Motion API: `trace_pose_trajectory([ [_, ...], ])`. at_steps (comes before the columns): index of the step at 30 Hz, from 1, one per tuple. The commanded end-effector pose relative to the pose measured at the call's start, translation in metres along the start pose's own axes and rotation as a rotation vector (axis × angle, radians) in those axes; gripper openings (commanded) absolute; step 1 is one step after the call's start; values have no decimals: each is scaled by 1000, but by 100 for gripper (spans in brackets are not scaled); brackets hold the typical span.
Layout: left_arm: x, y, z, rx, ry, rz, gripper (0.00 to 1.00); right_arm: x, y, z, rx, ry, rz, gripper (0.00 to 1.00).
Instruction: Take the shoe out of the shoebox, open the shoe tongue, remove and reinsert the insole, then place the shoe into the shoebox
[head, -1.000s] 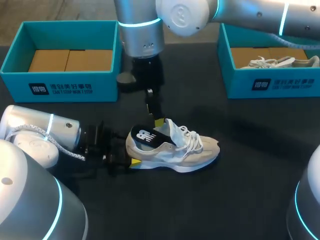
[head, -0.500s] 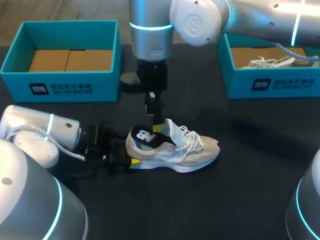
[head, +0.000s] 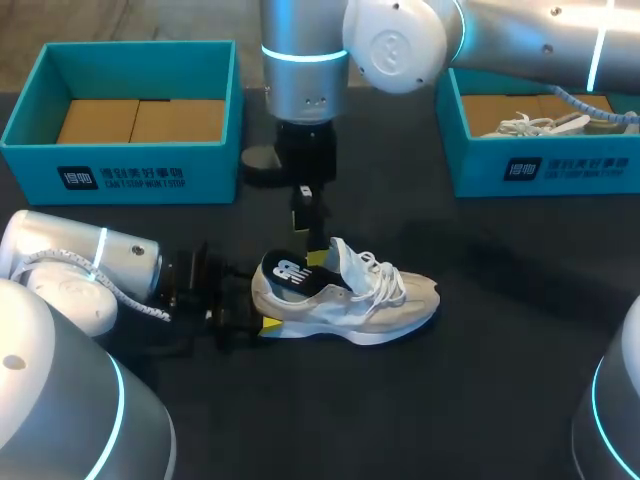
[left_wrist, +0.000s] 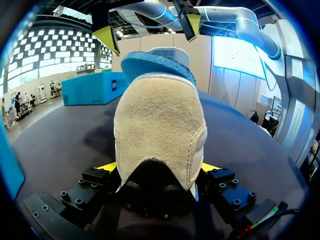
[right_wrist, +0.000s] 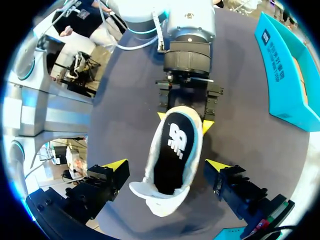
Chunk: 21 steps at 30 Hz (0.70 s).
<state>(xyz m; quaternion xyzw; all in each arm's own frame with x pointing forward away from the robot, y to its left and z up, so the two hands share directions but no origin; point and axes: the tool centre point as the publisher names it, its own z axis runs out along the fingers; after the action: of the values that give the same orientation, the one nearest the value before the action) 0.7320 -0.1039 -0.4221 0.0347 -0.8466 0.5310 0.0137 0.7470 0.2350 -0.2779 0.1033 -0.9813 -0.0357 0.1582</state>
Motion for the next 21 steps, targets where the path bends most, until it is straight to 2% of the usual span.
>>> trace_pose_trajectory([
  [1, -1, 2, 1, -2, 1, -1, 0, -16, -2, 6, -37, 70, 5, 100],
  [5, -1, 2, 1, -2, 1, -1, 0, -25, -6, 7, -98, 121, 10, 100],
  [9, -1, 2, 1, -2, 1, -1, 0, -33, -8, 10, -102, 188, 21, 100],
  [12, -1, 2, 1, -2, 1, -1, 0, -37, -8, 13, -135, 223, 26, 100],
  [16, -1, 2, 1, -2, 1, -1, 0, -38, -9, 16, -177, 271, 16, 100],
  [21, -1, 2, 1, -2, 1, -1, 0, -34, -10, 21, -190, 344, 11, 100],
])
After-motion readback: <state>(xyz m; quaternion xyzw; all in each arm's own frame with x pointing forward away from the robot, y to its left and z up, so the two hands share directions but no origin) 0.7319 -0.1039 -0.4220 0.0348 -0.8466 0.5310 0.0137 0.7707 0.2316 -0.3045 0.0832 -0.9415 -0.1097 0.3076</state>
